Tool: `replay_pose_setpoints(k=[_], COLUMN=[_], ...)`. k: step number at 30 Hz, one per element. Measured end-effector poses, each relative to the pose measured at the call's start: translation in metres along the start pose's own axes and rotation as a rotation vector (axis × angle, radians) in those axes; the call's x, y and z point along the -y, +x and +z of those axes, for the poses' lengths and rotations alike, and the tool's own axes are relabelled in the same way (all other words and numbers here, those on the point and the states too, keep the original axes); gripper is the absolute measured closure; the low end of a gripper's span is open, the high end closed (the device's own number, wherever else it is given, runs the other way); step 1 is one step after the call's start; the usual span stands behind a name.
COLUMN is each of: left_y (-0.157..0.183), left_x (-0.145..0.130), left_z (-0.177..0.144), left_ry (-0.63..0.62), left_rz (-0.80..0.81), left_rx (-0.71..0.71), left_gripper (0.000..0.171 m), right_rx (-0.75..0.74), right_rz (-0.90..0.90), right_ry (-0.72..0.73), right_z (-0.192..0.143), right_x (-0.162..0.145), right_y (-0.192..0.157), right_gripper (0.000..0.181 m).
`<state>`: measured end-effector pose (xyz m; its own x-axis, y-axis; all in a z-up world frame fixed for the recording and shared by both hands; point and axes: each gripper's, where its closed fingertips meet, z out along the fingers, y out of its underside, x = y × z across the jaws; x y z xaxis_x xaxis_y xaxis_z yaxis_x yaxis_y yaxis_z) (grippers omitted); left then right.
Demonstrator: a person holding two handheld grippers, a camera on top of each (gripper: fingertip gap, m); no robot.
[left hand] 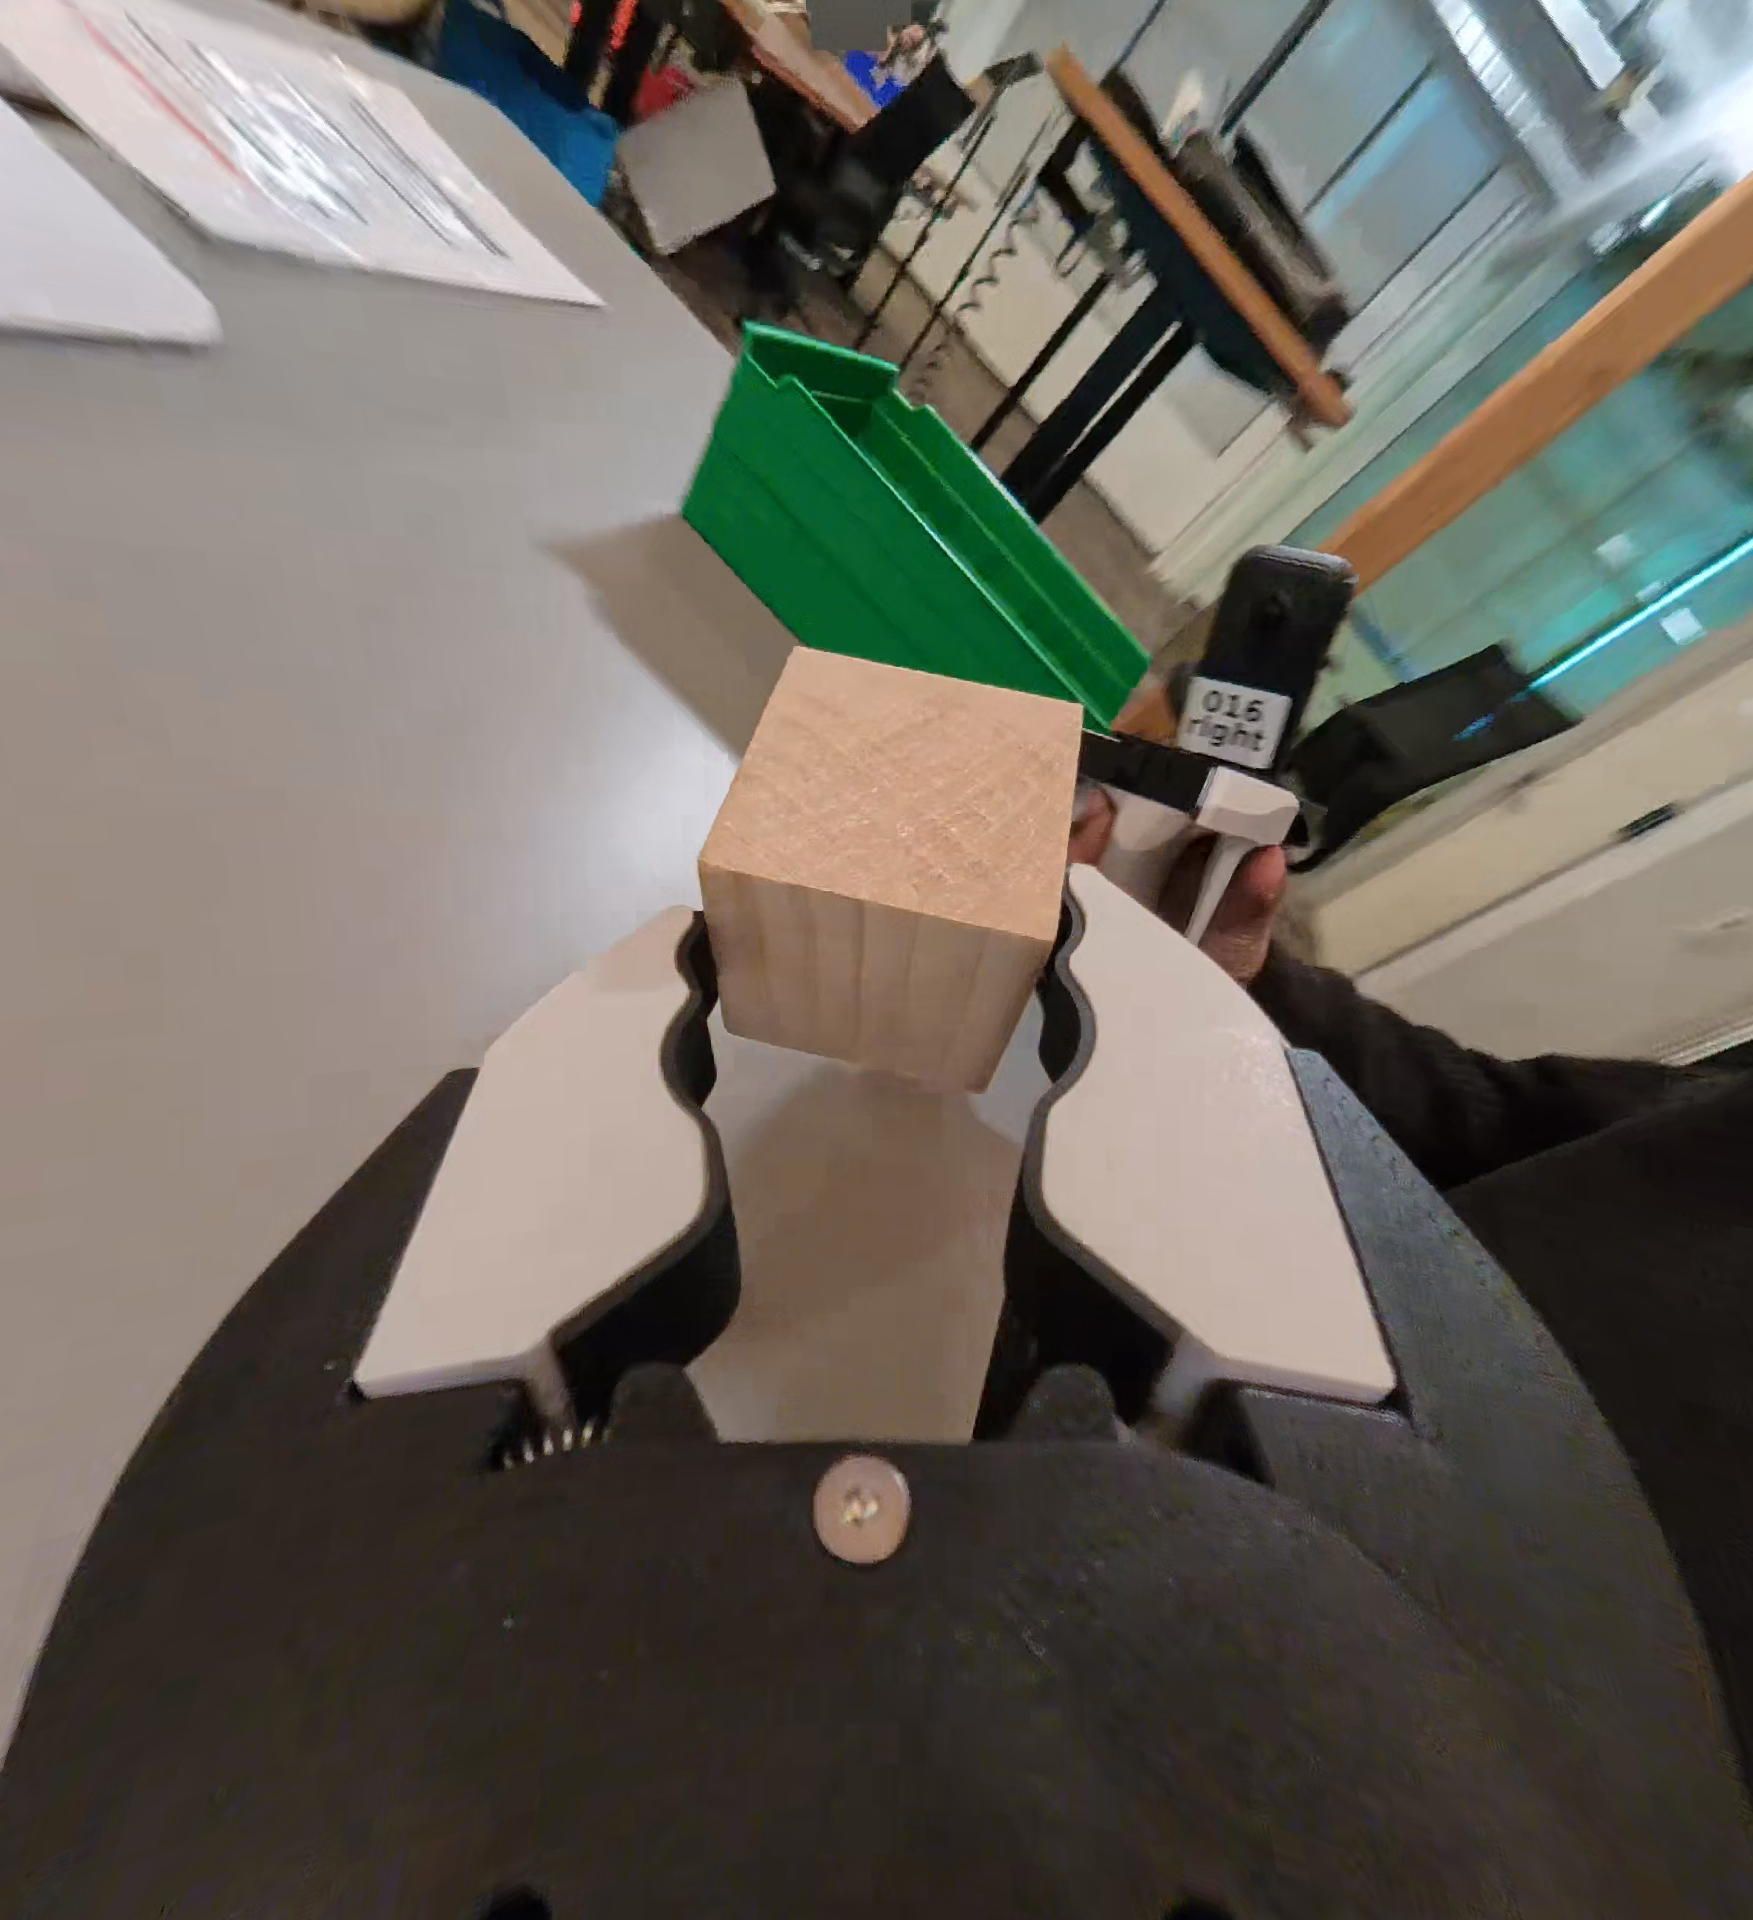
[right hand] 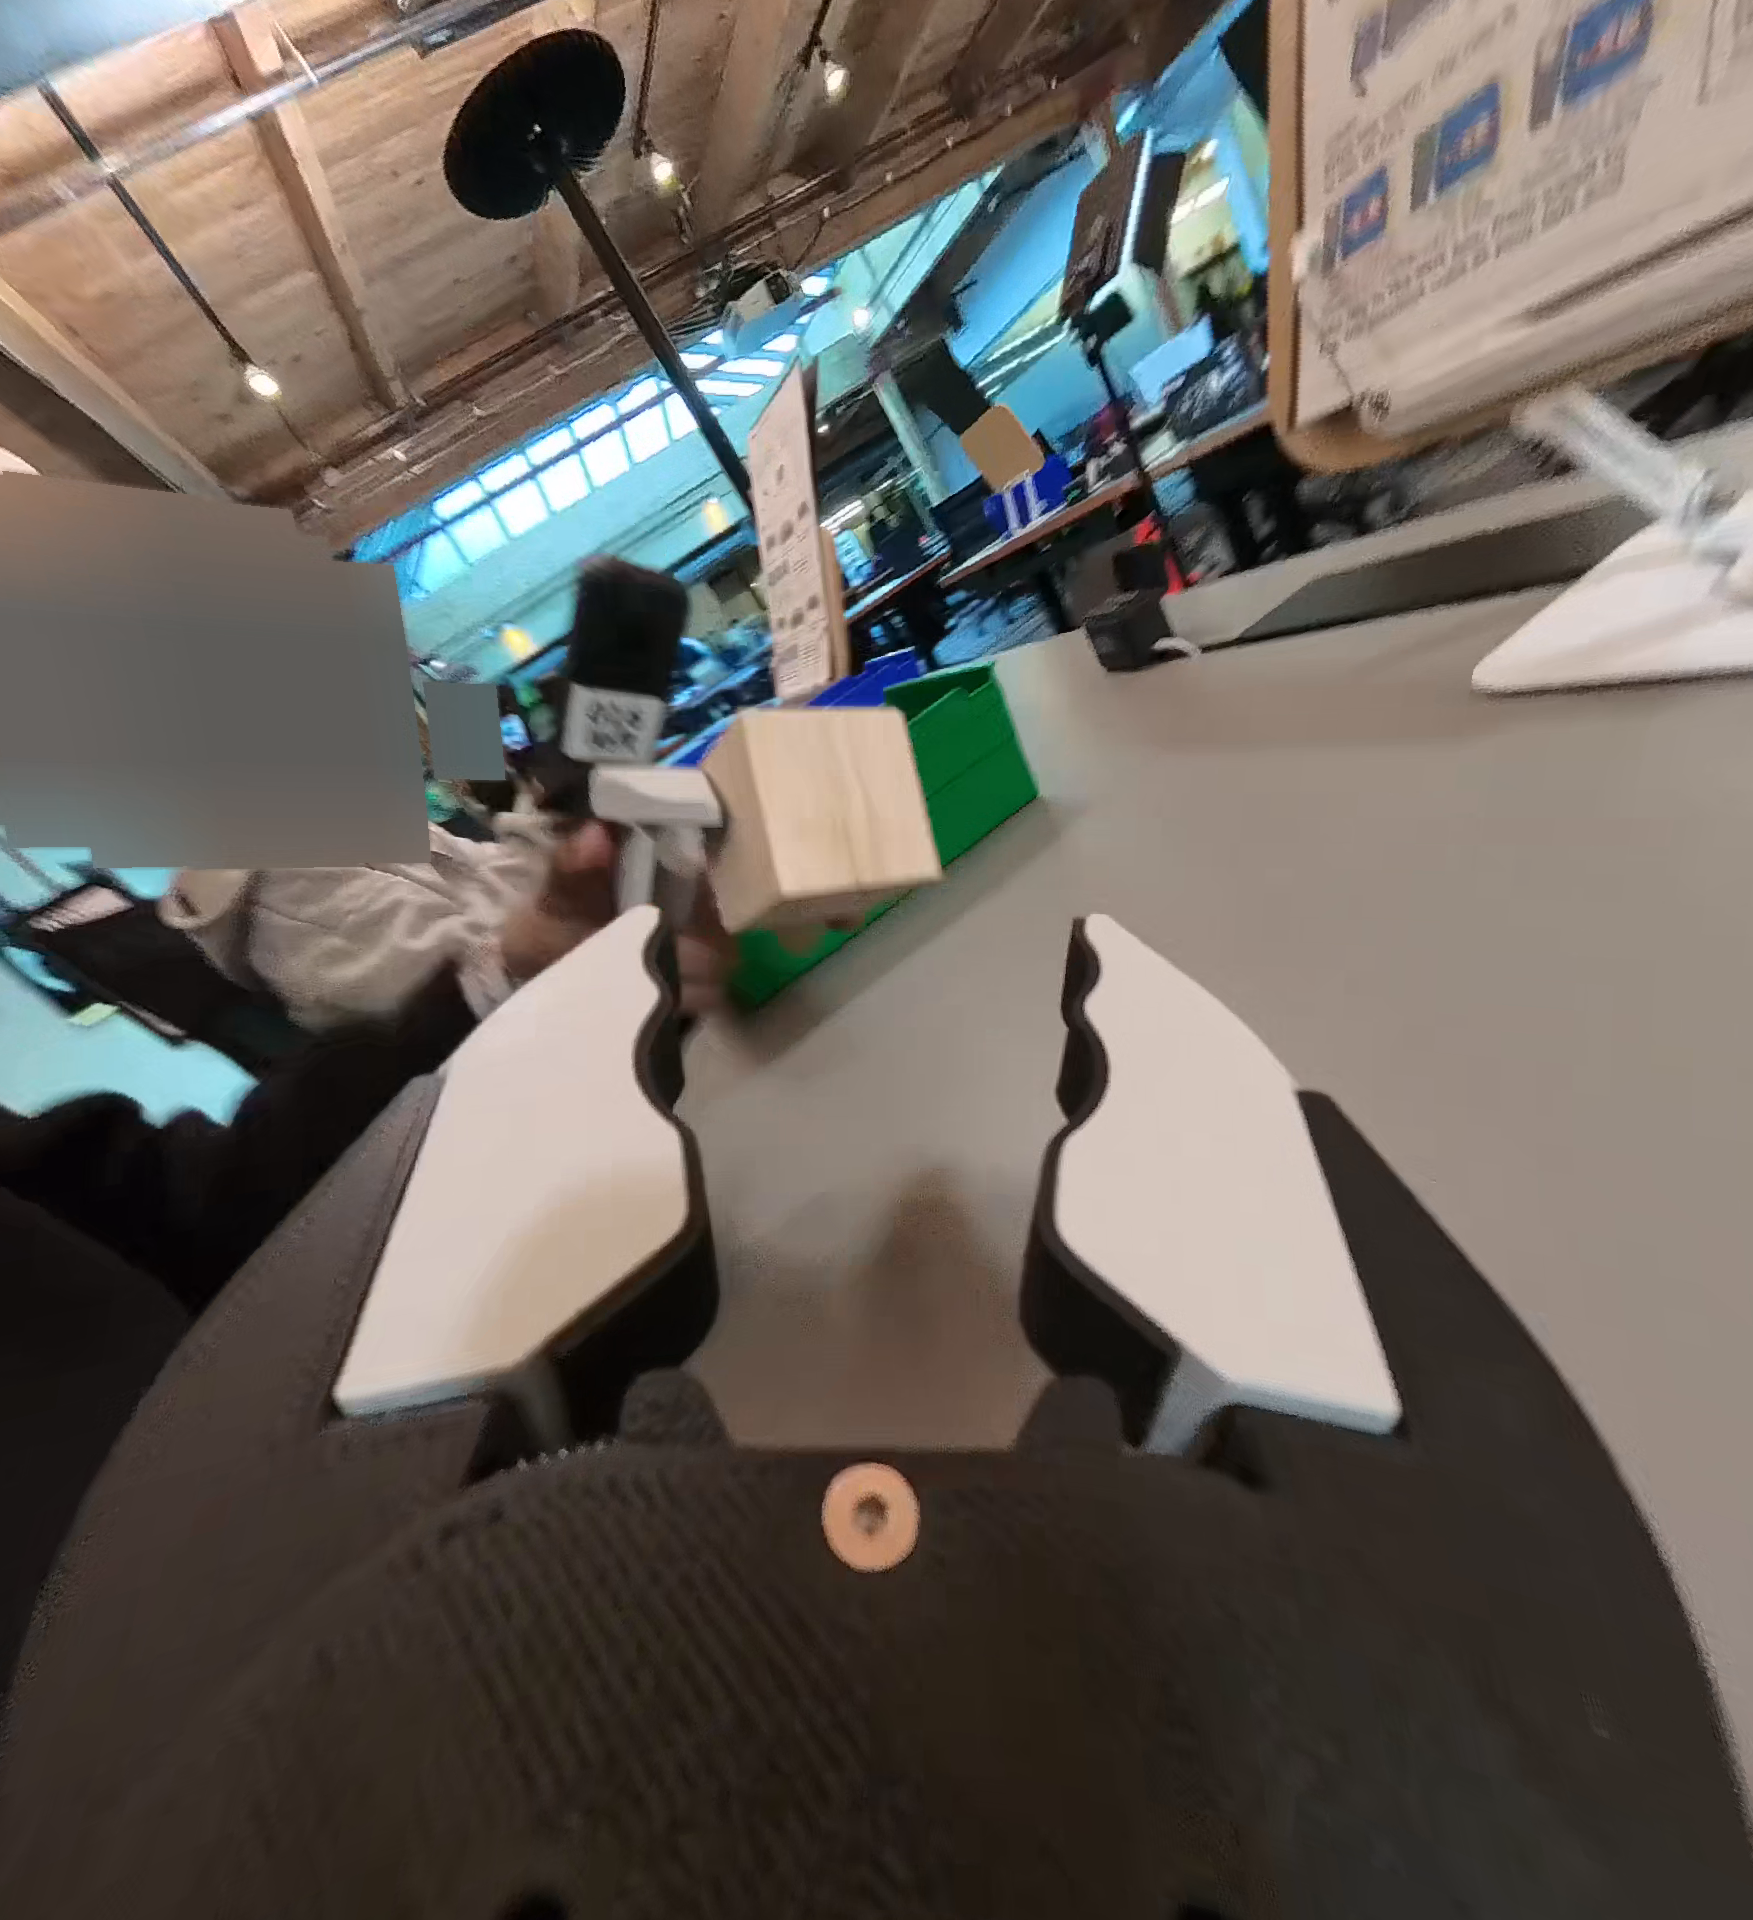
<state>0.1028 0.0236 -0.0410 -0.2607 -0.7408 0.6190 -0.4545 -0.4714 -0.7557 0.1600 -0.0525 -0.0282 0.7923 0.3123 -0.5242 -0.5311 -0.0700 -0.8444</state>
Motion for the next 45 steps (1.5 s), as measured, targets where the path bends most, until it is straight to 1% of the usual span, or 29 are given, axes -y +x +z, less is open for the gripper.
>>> replay_pose_setpoints(k=[2, 3, 4, 5, 6, 8, 10, 12, 16, 20, 26, 29, 33, 35, 36, 39, 41, 42, 44, 45], left_y=[-0.001, -0.001, 0.001, 0.003, 0.002, 0.001, 0.006, 0.011, 0.014, 0.016, 0.016, 0.015, 0.007, 0.002, -0.003, -0.019, -0.024, -0.026, -0.026, -0.023], left_x=[-0.018, -0.027, -0.037, -0.045, -0.053, -0.062, -0.065, -0.064, -0.058, -0.055, -0.058, -0.062, -0.066, -0.065, -0.063, -0.049, -0.039, -0.037, -0.04, -0.044], left_z=[0.024, 0.033, 0.038, 0.041, 0.043, 0.041, 0.039, 0.038, 0.037, 0.037, 0.04, 0.043, 0.045, 0.046, 0.047, 0.045, 0.041, 0.04, 0.042, 0.045], left_ry=[0.041, 0.038, 0.01, -0.024, -0.064, -0.143, -0.191, -0.187, -0.122, -0.109, -0.119, -0.135, -0.154, -0.145, -0.131, -0.055, -0.018, -0.019, -0.051, -0.066], left_rz=[-0.104, -0.151, -0.174, -0.161, -0.13, -0.016, 0.07, 0.093, 0.051, 0.064, 0.024, 0.033, 0.103, 0.169, 0.224, 0.465, 0.631, 0.714, 0.865, 0.917], left_rx=[-0.081, -0.115, -0.147, -0.163, -0.148, -0.102, -0.112, -0.147, -0.184, -0.188, -0.217, -0.218, -0.153, -0.094, -0.044, 0.185, 0.339, 0.409, 0.499, 0.501], left_gripper=[0.108, 0.108, 0.108, 0.108, 0.108, 0.108, 0.108, 0.108, 0.109, 0.109, 0.109, 0.109, 0.109, 0.108, 0.109, 0.109, 0.109, 0.109, 0.11, 0.11], right_rx=[0.063, 0.081, 0.079, 0.056, 0.033, 0.032, 0.048, 0.051, 0.043, 0.019, 0.027, 0.02, -0.002, -0.008, -0.012, -0.043, -0.085, -0.11, -0.164, -0.192], right_rz=[0.109, 0.145, 0.16, 0.165, 0.164, 0.167, 0.168, 0.145, 0.039, -0.05, -0.051, -0.059, -0.029, 0.02, 0.046, 0.087, 0.075, 0.058, 0.013, -0.011], right_ry=[-0.014, -0.001, 0.018, 0.02, 0.005, -0.029, -0.069, -0.101, -0.156, -0.215, -0.257, -0.258, -0.227, -0.211, -0.205, -0.199, -0.208, -0.211, -0.206, -0.202], right_z=[-0.002, -0.003, -0.004, -0.005, -0.006, -0.005, -0.001, 0.002, 0.005, 0.008, 0.011, 0.012, 0.009, 0.008, 0.008, 0.007, 0.006, 0.006, 0.005, 0.005], right_x=[-0.002, 0.0, 0.002, 0.001, -0.002, -0.008, -0.015, -0.021, -0.029, -0.041, -0.051, -0.051, -0.045, -0.043, -0.042, -0.043, -0.044, -0.045, -0.044, -0.043], right_y=[0.002, 0.002, 0.003, 0.006, 0.009, 0.01, 0.008, 0.006, -0.001, -0.004, -0.006, -0.006, -0.001, 0.003, 0.005, 0.012, 0.017, 0.02, 0.025, 0.027], right_gripper=[0.111, 0.112, 0.112, 0.115, 0.115, 0.115, 0.115, 0.115, 0.117, 0.118, 0.118, 0.118, 0.117, 0.115, 0.114, 0.11, 0.109, 0.11, 0.115, 0.118])
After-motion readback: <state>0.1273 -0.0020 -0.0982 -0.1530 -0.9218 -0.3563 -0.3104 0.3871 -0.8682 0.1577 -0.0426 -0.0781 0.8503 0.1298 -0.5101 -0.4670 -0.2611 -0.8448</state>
